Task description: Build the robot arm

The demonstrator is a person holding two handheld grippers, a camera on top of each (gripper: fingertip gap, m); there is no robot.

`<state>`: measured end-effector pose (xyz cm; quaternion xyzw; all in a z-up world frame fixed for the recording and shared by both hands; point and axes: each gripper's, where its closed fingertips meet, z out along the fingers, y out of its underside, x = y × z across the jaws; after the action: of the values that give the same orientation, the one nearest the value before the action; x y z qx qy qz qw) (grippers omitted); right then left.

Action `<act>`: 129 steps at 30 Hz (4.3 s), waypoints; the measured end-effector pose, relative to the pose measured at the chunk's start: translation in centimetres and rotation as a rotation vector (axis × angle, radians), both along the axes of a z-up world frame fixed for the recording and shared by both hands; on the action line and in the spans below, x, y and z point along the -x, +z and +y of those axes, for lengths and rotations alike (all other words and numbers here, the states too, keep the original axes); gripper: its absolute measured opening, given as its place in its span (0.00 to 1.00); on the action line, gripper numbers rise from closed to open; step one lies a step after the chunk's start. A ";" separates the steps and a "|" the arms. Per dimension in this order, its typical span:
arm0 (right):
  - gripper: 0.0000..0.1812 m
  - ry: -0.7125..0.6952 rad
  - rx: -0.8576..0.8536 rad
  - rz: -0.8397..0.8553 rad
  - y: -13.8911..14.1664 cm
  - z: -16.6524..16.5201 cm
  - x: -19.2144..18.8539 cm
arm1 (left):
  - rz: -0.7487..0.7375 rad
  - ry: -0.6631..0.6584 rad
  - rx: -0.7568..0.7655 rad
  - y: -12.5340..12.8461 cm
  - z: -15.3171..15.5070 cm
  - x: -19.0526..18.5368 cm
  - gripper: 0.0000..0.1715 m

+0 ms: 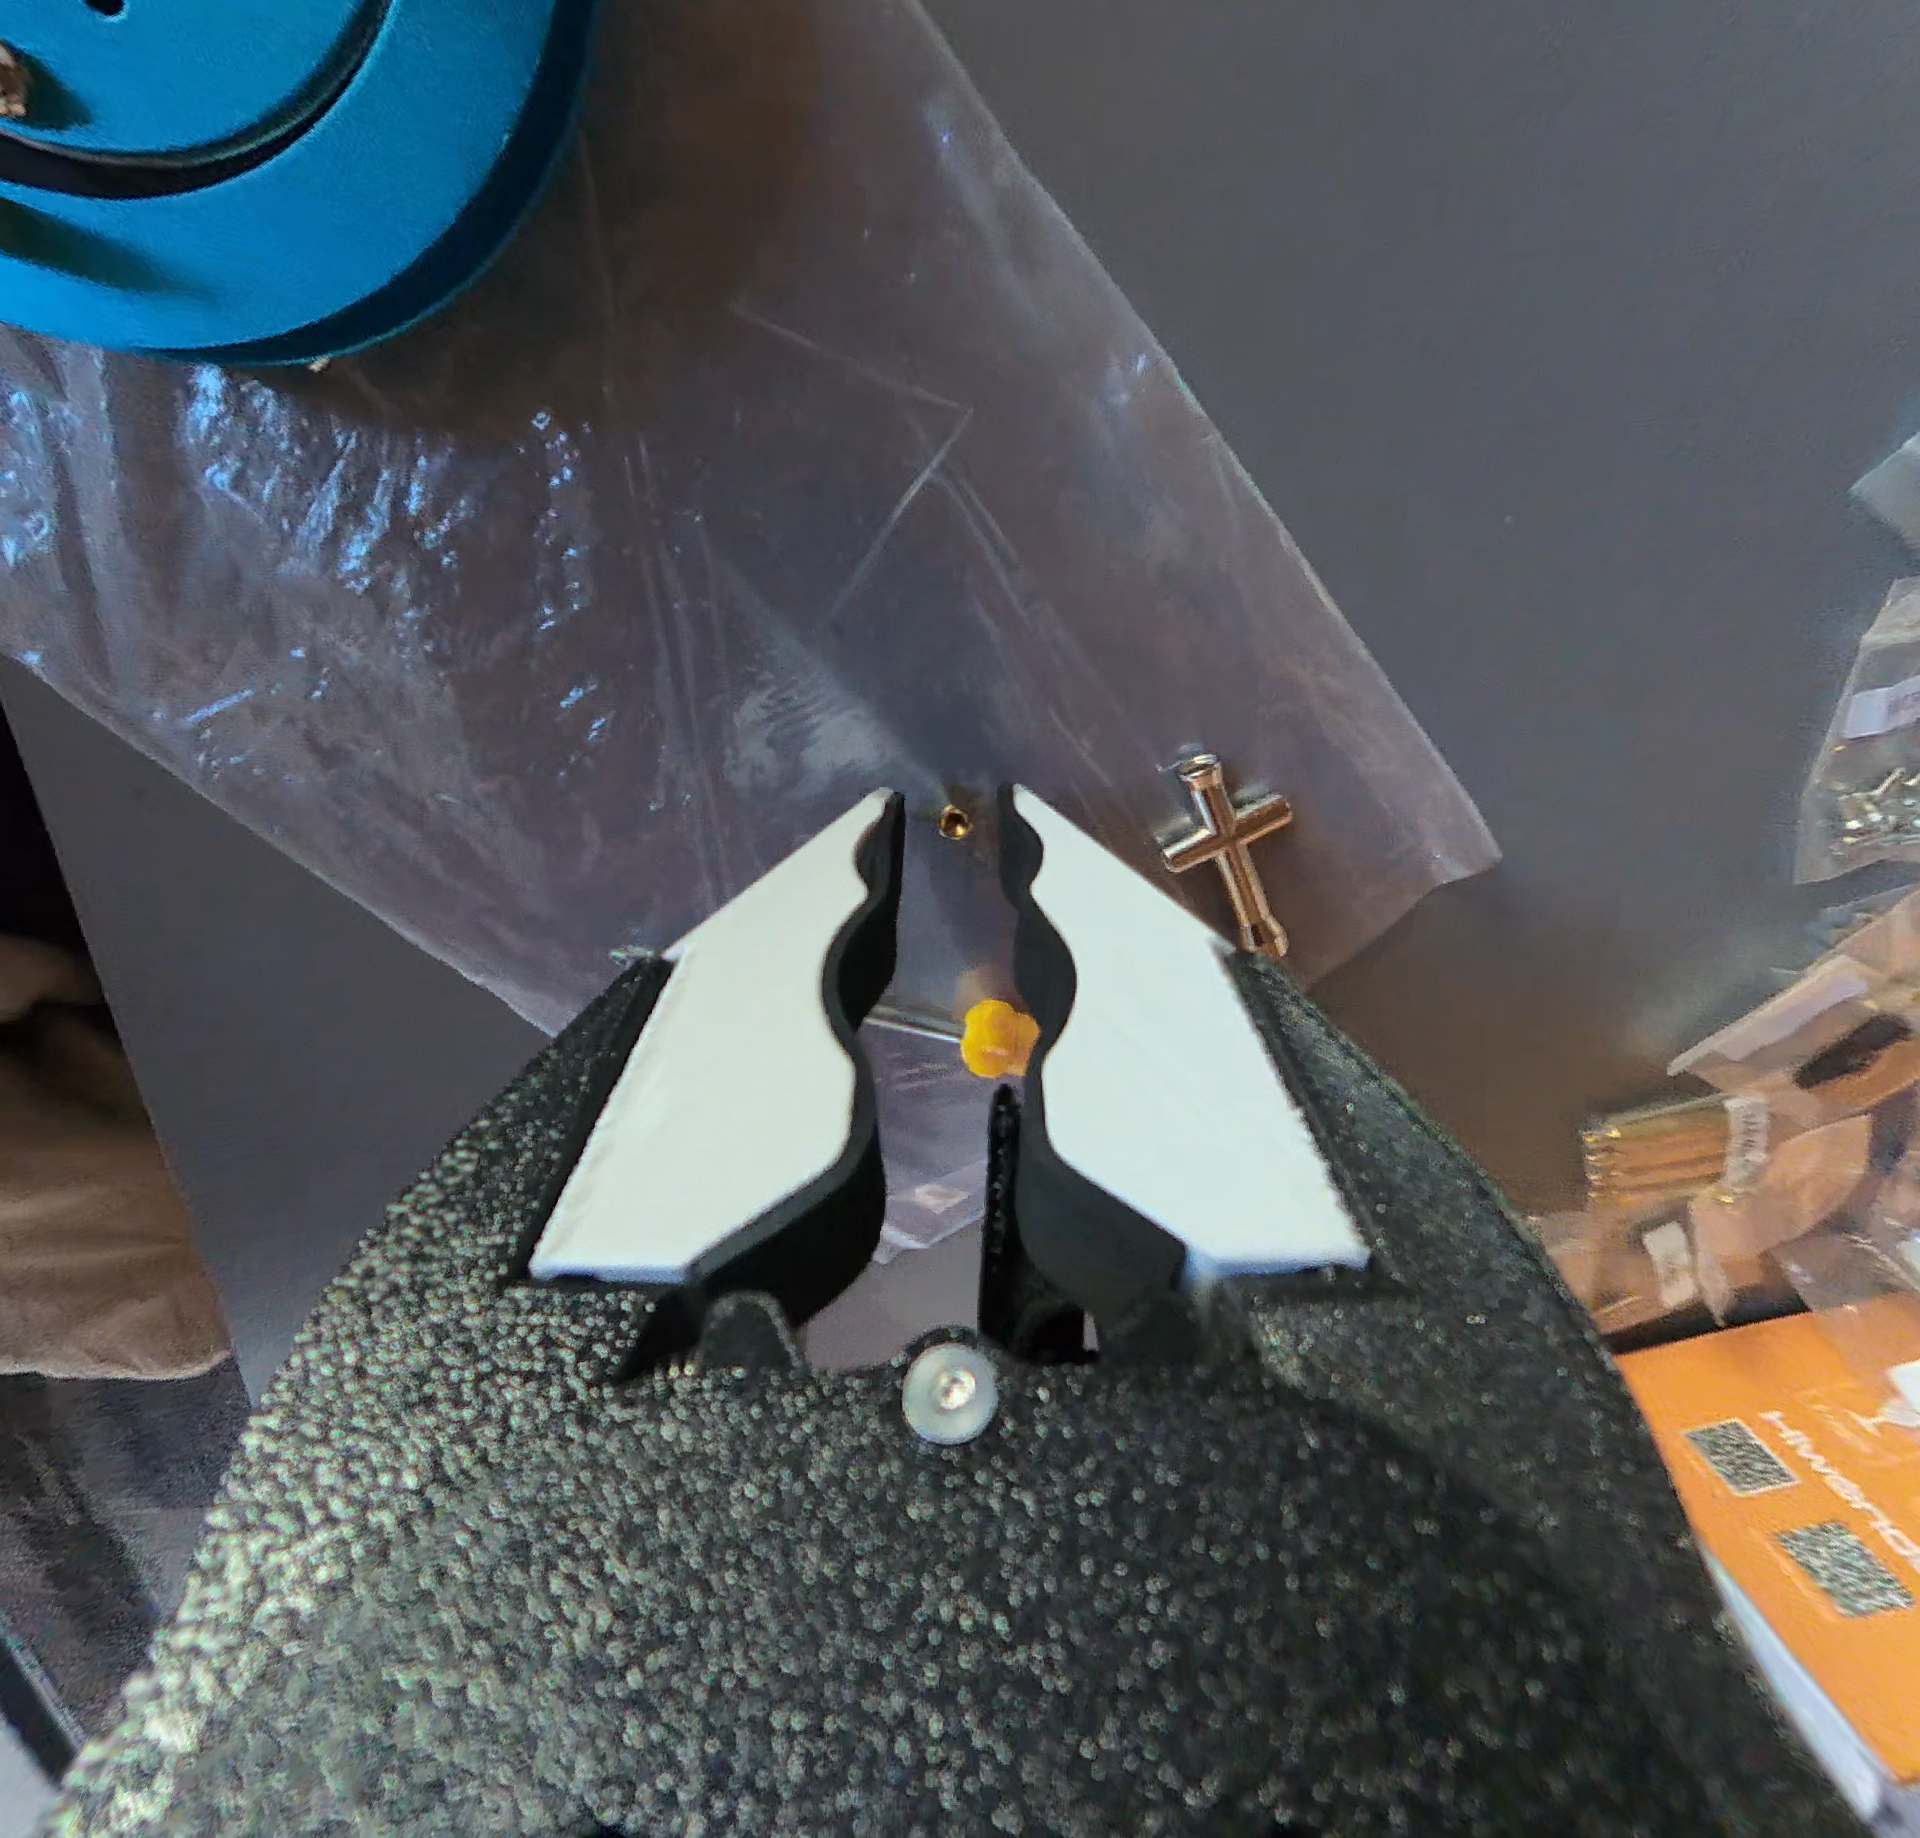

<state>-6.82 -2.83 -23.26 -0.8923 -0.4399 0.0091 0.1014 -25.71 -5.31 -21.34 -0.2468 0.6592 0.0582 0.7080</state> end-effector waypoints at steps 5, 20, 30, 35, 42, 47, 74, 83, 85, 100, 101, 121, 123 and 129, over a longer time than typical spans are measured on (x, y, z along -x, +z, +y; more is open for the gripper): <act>0.03 -0.032 0.011 0.025 -0.6 0.1 0.2 | -0.002 -0.001 0.001 0.0 0.0 0.0 0.10; 0.03 0.389 -0.058 0.252 5.6 -2.3 17.3 | -0.005 0.000 -0.006 0.0 0.0 -0.1 0.10; 0.03 0.462 -0.014 0.221 5.8 -3.1 20.6 | -0.003 0.000 -0.008 0.0 0.0 0.0 0.10; 0.03 0.478 -0.010 0.139 4.5 -3.3 20.6 | -0.001 0.001 -0.010 0.0 0.0 0.0 0.10; 0.03 0.495 -0.018 0.082 4.2 -3.4 20.7 | 0.002 0.001 -0.013 0.0 0.0 0.0 0.10; 0.03 0.503 0.010 0.072 4.1 -3.4 20.6 | 0.003 0.001 -0.015 0.0 -0.1 0.0 0.10; 0.02 1.549 -0.139 -0.142 3.8 -3.9 20.6 | 0.001 -0.006 -0.029 0.0 -0.2 0.2 0.10; 0.02 1.919 -0.216 -0.291 3.7 -4.0 20.5 | -0.001 -0.008 -0.038 0.0 -0.2 0.2 0.10; 0.02 1.967 -0.204 -0.305 3.7 -4.1 20.5 | -0.001 -0.006 -0.048 0.0 -0.2 0.2 0.10; 0.02 1.241 0.069 -0.001 3.2 -5.0 21.9 | 0.003 -0.006 -0.047 0.0 -0.3 0.4 0.10; 0.02 1.237 0.060 0.008 3.3 -4.9 21.8 | 0.002 -0.006 -0.047 0.0 -0.3 0.4 0.10; 0.03 0.447 -0.163 0.662 4.8 -3.4 22.0 | 0.003 -0.010 -0.040 0.0 -0.2 0.5 0.10; 0.03 0.426 -0.185 0.670 4.8 -3.3 22.0 | 0.003 -0.009 -0.041 0.0 -0.3 0.4 0.10; 0.03 0.352 -0.205 0.696 4.9 -3.1 22.0 | 0.004 -0.010 -0.038 0.0 -0.2 0.4 0.10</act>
<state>-28.82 -5.96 -18.39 -0.7320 -0.5241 0.2842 0.3297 -26.14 -5.54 -21.32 -0.2299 0.6608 0.0675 0.7113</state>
